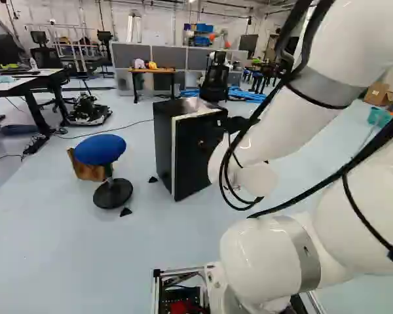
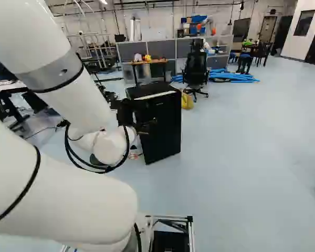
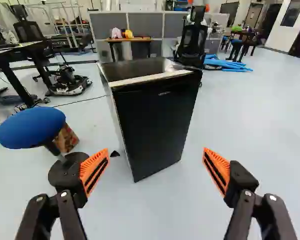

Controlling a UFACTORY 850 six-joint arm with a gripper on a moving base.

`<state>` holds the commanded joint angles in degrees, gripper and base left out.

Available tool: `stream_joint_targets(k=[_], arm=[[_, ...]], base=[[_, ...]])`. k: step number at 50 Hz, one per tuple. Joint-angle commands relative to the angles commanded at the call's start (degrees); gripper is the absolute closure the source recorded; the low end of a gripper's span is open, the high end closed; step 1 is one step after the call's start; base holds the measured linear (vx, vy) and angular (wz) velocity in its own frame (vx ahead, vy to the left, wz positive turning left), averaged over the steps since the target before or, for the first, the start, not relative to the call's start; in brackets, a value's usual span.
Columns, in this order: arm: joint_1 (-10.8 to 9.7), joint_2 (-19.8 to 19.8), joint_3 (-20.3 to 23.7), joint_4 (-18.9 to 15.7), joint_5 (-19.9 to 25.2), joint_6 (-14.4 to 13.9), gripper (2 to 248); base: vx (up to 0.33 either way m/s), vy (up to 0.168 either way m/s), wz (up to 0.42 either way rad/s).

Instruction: Grab a drink from the fridge

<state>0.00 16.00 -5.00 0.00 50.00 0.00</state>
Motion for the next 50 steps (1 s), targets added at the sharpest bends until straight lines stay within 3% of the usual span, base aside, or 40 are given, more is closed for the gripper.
stream_joint_targets(k=[24, 50], arm=[[0.0, 0.0, 0.0, 0.0, 0.0, 0.0, 3], [0.0, 0.0, 0.0, 0.0, 0.0, 0.0, 3]], base=[[0.0, -0.001, 0.0], [0.072, -0.051, -0.029]])
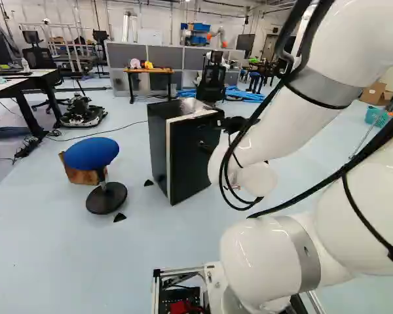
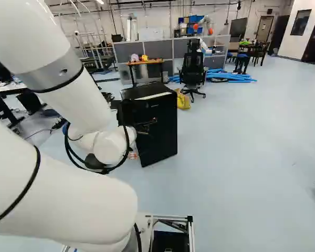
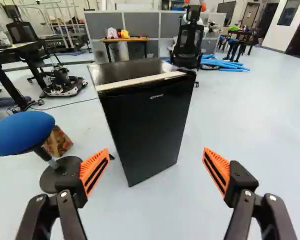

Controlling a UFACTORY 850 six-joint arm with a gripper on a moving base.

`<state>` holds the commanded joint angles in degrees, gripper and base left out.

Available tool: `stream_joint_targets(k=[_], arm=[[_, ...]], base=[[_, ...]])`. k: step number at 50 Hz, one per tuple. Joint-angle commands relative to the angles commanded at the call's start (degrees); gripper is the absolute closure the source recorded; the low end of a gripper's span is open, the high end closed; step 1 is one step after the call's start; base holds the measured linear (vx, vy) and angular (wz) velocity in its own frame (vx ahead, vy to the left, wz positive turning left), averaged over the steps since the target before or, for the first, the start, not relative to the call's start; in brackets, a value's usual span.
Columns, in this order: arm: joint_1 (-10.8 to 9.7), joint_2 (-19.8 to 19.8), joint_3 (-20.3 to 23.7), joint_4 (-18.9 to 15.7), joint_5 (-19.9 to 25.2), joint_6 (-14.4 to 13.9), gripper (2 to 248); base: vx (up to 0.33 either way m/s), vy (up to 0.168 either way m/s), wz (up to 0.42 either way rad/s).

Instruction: Grab a drink from the fridge

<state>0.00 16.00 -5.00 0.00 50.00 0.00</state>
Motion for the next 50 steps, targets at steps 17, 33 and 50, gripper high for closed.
stream_joint_targets(k=[17, 33, 50], arm=[[0.0, 0.0, 0.0, 0.0, 0.0, 0.0, 3], [0.0, 0.0, 0.0, 0.0, 0.0, 0.0, 3], [0.0, 0.0, 0.0, 0.0, 0.0, 0.0, 3]], base=[[0.043, -0.003, -0.002], [0.002, -0.001, 0.0], [0.03, -0.02, 0.049]])
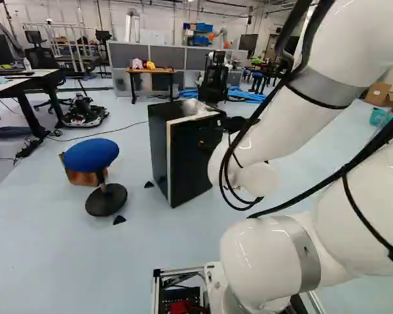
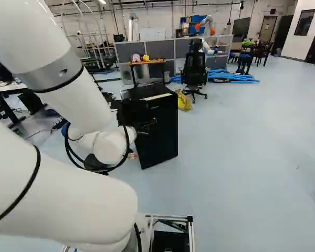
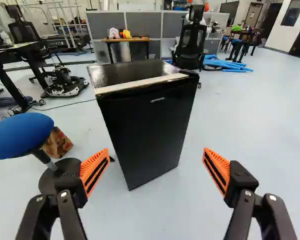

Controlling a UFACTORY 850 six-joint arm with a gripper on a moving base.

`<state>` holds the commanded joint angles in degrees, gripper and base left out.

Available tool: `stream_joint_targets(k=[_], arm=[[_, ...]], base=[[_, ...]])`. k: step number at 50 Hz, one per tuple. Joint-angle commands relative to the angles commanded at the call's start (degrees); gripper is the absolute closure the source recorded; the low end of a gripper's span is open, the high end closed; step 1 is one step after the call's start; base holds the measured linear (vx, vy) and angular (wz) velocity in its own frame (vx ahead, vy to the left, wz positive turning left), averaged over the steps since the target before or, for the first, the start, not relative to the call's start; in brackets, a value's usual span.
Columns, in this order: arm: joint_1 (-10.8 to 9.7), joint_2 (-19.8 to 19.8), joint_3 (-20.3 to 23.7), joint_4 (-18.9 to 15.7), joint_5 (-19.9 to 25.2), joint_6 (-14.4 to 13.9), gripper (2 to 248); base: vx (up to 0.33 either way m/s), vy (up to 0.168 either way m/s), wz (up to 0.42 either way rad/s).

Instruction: Grab a drink from the fridge

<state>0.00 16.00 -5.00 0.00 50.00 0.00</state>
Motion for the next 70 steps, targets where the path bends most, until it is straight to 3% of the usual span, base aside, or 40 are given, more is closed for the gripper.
stream_joint_targets(k=[70], arm=[[0.0, 0.0, 0.0, 0.0, 0.0, 0.0, 3]], base=[[0.052, -0.051, 0.117]])
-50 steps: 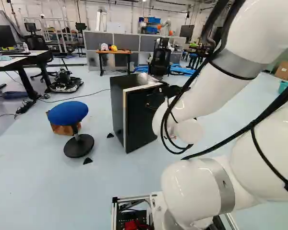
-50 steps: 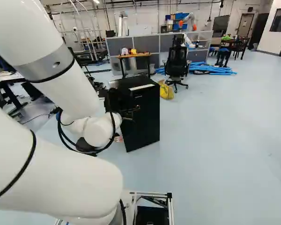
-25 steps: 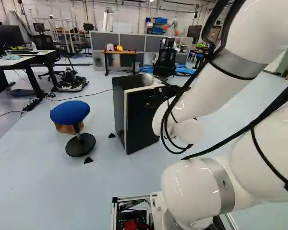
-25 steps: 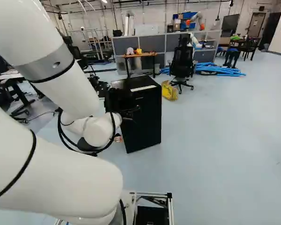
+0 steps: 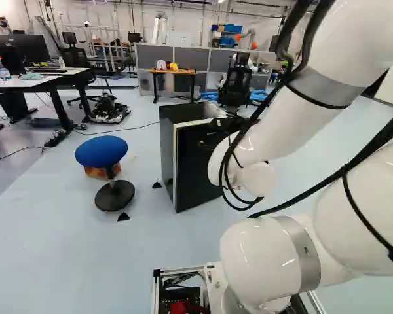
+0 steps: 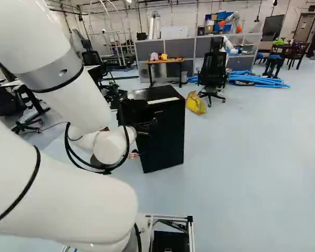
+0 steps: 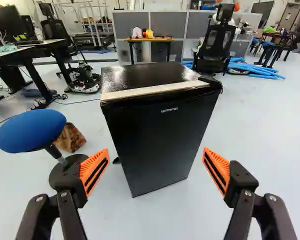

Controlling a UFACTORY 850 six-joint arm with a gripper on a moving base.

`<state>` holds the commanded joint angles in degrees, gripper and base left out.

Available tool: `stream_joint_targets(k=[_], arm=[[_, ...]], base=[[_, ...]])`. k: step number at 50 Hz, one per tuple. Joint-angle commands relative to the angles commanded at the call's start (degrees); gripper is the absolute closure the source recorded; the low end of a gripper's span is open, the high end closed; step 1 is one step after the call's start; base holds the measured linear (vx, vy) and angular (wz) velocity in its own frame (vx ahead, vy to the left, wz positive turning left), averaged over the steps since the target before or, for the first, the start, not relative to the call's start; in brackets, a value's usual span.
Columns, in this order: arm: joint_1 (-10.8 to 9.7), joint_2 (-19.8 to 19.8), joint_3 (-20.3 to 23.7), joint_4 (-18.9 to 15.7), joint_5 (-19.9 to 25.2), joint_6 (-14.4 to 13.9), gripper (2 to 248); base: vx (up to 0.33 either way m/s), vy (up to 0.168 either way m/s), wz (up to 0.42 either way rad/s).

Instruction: Grab a drink from the fridge

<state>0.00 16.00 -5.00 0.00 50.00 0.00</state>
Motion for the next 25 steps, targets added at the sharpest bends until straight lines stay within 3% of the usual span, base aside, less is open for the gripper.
stream_joint_targets(k=[25], arm=[[0.0, 0.0, 0.0, 0.0, 0.0, 0.0, 3]], base=[[0.055, -0.05, 0.151]])
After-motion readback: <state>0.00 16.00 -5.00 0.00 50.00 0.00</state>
